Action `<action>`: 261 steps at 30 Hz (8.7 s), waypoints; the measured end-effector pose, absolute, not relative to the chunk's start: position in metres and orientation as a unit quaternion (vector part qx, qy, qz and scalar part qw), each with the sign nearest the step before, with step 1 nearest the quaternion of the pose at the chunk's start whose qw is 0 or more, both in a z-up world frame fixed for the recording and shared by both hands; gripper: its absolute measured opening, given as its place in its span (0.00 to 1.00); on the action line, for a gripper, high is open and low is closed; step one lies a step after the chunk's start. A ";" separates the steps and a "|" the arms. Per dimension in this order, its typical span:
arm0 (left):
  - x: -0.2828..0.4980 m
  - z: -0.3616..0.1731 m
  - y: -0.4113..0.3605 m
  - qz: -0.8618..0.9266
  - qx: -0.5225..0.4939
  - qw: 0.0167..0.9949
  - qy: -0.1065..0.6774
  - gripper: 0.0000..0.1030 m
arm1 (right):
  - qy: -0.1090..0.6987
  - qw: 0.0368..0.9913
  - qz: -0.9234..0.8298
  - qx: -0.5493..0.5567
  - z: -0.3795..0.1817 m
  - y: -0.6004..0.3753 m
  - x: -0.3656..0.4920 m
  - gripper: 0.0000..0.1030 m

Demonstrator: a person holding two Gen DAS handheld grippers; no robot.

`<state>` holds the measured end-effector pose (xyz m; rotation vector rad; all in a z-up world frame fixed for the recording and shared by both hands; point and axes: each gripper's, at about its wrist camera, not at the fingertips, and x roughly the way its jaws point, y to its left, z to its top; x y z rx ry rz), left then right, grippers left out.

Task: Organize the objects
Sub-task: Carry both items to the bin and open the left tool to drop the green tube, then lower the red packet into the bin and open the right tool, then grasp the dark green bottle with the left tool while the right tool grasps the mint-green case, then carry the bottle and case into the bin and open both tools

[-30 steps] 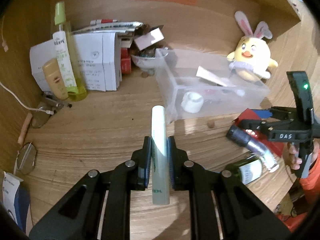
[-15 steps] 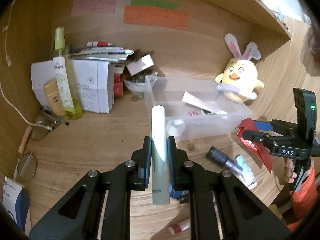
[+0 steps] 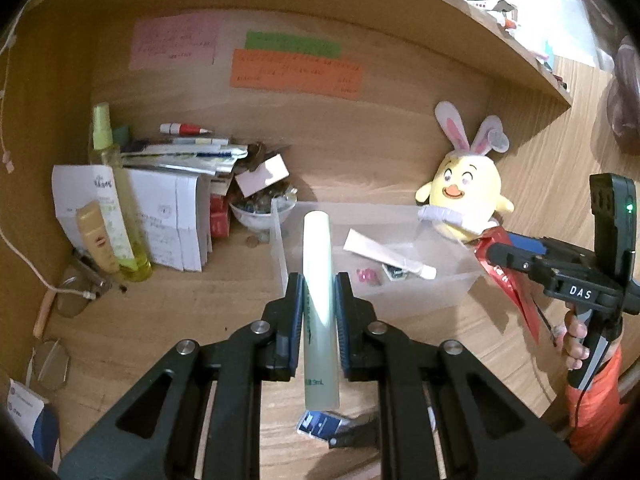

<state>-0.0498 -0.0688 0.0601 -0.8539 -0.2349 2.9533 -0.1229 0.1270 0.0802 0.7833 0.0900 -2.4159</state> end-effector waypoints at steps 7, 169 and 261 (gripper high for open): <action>-0.068 0.068 -0.065 0.960 -0.268 0.024 -0.074 0.14 | 0.029 0.291 -0.915 0.277 0.097 0.123 -0.139 0.49; -0.036 -0.020 -0.006 0.932 -0.349 0.074 -0.069 0.41 | 0.048 0.323 -0.870 0.368 0.008 0.128 -0.075 0.16; -0.104 0.062 -0.025 0.956 -0.291 0.013 -0.037 0.92 | 0.055 0.285 -0.922 0.257 0.078 0.122 -0.119 0.78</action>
